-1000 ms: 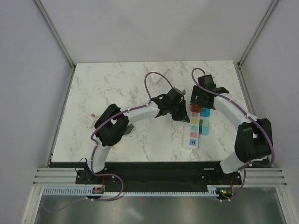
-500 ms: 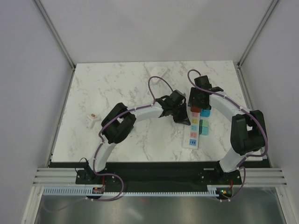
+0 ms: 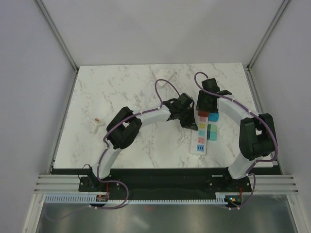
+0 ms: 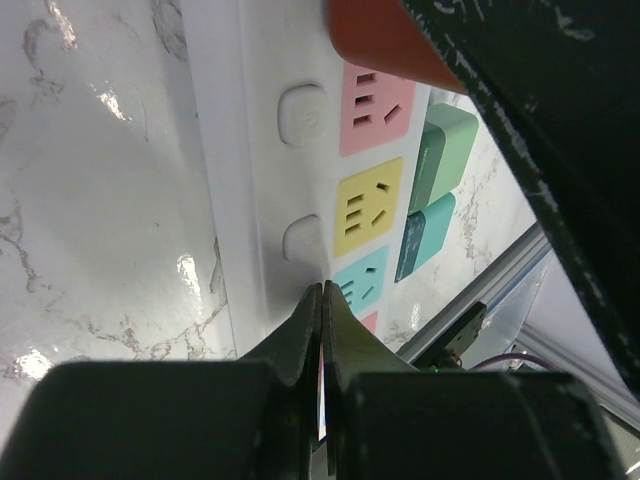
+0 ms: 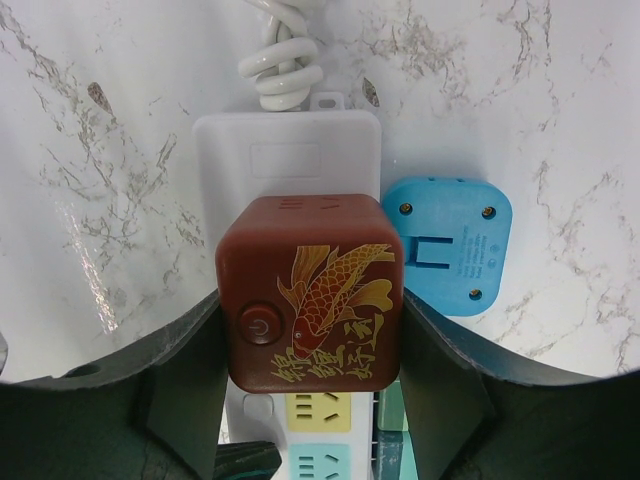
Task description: Pull the plug off the socket
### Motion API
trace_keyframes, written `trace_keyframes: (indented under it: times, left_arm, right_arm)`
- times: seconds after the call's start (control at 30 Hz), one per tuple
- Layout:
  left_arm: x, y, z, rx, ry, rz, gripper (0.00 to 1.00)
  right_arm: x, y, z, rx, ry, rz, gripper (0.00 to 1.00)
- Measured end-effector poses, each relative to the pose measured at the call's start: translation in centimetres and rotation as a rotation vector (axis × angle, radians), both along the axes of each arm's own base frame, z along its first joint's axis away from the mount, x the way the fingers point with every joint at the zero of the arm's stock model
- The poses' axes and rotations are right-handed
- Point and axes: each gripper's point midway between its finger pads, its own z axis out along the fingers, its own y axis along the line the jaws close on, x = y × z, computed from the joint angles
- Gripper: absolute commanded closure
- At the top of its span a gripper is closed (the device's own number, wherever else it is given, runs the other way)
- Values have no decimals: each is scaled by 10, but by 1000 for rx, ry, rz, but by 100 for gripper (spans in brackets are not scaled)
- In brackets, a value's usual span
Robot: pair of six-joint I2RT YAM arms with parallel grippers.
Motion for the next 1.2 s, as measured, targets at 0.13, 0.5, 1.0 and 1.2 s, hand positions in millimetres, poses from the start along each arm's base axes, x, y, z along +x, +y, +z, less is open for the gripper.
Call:
trace_keyframes:
  times: [0.13,0.5,1.0,1.2]
  left_arm:
    - [1,0,0,19,15,15,98]
    - [1,1,-2,52,44,51,98]
    - [-1,2,-2,74,59,65,98]
    - [-3,1,-2,79,73,70,98]
  right_arm:
    - [0,0,0,-1,-1,2,66]
    - [-2,3,3,52,-1,-7,100]
    - [-5,9,5,-21,-20,27,100]
    - [-7,8,5,-56,-19,28,100]
